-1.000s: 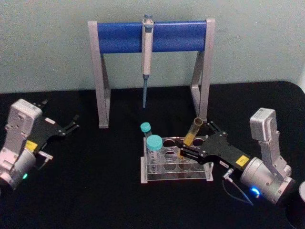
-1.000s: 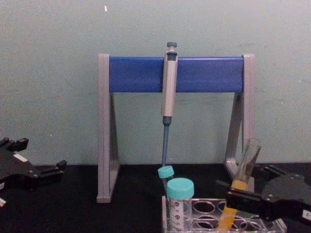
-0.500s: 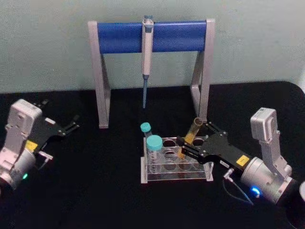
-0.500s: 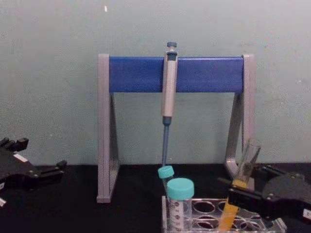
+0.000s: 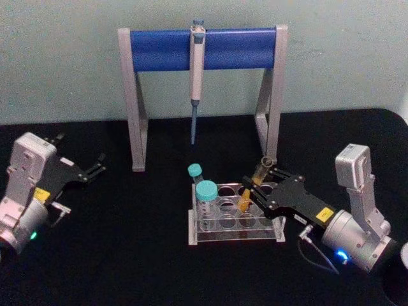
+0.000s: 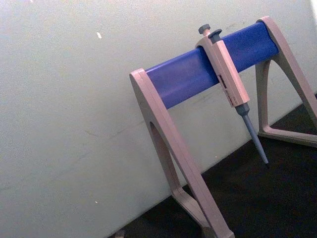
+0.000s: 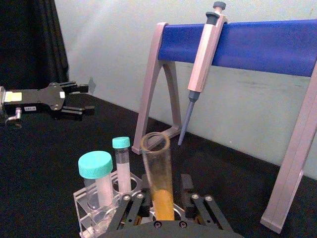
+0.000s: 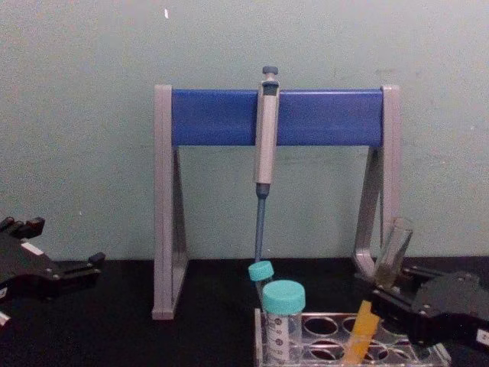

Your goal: Pick up the test tube from the test tube rack, shake it, then place it back into the test tube rack.

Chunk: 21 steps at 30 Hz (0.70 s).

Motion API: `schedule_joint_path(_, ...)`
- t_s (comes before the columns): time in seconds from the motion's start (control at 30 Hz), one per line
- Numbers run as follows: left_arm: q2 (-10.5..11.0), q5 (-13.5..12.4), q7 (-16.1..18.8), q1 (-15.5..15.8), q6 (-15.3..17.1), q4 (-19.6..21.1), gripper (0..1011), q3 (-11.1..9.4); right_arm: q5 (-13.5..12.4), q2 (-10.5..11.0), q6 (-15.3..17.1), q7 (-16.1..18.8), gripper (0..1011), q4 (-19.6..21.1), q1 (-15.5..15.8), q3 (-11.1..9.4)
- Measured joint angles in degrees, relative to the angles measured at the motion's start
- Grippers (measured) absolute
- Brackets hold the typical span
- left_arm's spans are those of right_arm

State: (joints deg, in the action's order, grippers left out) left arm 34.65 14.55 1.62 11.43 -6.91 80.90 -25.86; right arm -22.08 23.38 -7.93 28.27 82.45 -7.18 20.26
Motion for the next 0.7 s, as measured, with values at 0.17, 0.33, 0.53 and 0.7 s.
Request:
schedule_joint_path(0.17,0.00,0.00,0.00,0.00,0.00,0.00,1002,0.00,-0.02,0.00,0.00,-0.01,283,0.00,0.00,0.00)
schedule_joint_path(0.33,0.00,0.00,0.00,0.00,0.00,0.00,1001,0.00,-0.02,0.00,0.01,-0.01,229,0.00,0.00,0.00)
schedule_joint_path(0.53,0.00,0.00,0.00,0.00,0.00,0.00,1001,0.00,-0.02,0.00,0.01,-0.01,229,0.00,0.00,0.00)
schedule_joint_path(0.7,0.00,0.00,0.00,0.00,0.00,0.00,1001,0.00,-0.02,0.00,0.01,-0.01,229,0.00,0.00,0.00)
